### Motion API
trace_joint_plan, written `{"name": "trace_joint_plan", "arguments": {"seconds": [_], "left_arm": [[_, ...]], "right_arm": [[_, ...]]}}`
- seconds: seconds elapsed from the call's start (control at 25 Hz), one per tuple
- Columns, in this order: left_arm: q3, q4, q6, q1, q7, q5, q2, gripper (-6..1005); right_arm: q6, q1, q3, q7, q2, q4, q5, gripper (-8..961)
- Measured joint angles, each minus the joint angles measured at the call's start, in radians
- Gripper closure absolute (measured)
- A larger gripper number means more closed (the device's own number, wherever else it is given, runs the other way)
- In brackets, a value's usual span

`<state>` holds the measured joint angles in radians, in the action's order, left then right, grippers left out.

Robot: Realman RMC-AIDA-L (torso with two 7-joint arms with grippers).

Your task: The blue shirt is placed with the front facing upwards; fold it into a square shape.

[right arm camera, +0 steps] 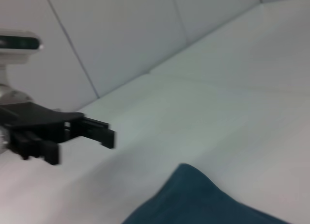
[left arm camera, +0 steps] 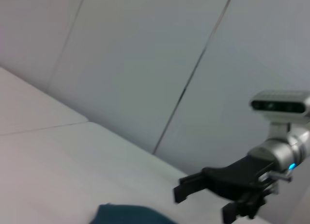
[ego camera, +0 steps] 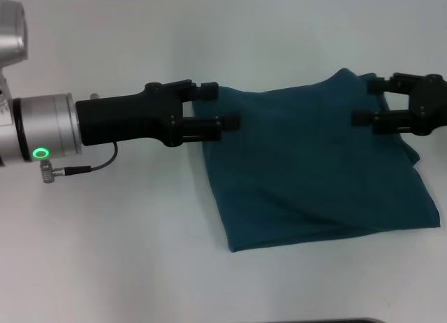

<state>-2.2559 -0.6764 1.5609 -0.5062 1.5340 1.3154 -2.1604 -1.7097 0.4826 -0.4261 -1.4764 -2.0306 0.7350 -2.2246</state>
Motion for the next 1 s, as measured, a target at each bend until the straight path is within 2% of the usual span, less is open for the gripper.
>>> {"name": "trace_joint_plan", "arguments": {"seconds": [0.16,0.32,0.44,1.0], "left_arm": [[0.013,0.005,-0.028,0.0,-0.04,-0.014,0.001,165],[0.043,0.006,-0.036,-0.011,-0.064,-0.021,-0.001,168],[0.064,0.015,-0.055,-0.027,-0.079,-0.022,-0.003,171],[0.085,0.027,-0.058,-0.043,-0.073,-0.016,-0.005,171]], "right_arm": [[-0.006,0.025,-0.068,0.015,-0.01,0.008,-0.008,12],[-0.052,0.039,-0.147,-0.019,-0.003,0.053,-0.01,13],[-0.072,0.031,-0.146,-0.033,0.0,0.109,-0.009,13],[-0.046,0.015,-0.142,-0.017,0.009,0.116,-0.008,15]]}}
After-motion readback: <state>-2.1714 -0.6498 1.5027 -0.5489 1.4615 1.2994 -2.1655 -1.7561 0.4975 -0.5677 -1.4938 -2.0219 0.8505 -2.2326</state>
